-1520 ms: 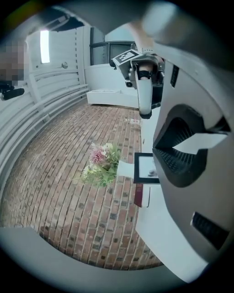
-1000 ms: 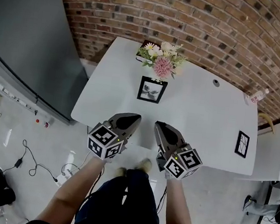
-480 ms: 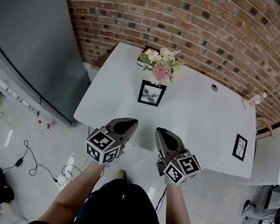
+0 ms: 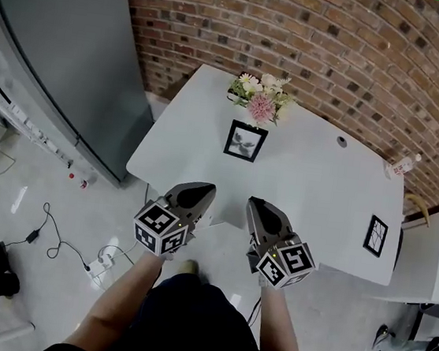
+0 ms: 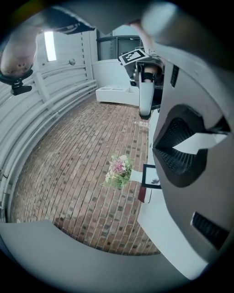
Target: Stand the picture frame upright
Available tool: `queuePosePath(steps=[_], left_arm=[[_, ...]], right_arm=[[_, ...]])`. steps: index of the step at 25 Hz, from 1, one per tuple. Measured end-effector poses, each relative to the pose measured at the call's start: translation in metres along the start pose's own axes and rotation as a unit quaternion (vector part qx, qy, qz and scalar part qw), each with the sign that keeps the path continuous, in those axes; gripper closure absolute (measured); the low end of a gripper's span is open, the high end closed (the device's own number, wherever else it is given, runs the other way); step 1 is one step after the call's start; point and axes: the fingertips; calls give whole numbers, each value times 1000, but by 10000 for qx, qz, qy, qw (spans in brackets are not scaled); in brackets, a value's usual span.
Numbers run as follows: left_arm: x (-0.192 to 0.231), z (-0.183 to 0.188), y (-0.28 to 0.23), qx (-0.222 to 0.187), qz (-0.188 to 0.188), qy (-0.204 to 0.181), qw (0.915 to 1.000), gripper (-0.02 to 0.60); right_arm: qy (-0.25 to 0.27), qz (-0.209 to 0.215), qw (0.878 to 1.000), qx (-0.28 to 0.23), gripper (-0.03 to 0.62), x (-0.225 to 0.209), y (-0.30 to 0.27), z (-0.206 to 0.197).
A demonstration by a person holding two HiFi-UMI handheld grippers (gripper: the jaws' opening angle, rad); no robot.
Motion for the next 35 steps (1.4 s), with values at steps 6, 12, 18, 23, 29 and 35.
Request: queuePosePath(steps=[6,12,18,23,29,35], left_arm=[[-10,8,19,-123,166,3,9998,580],[-20,13,36,-261,334,6,9991,580],[-31,11,47,-305,436,53,9986,580],[-39,9,57,-344,511,96,9981,580],[-47,2,65,-326,555,117,9979,581],[-54,-6,72,-301,595,187,9976,580]], right_arm=[[-34,96,9999,-91,591,11,13,8],[-10,116,9997,-208,591,20,27,17],[67,123,9997,-220,591,27,42,20],[56,124,9997,-181,591,32,53,18],[87,152,9998,-101,591,39,65,10],[52,168,9998,-12,591,45,75,1]])
Point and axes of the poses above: the fingertips, and each gripper's own axes: y backward along the fingers, x to its left, z out of its top, and after that the axes turned 2 degrees about y, right-handed
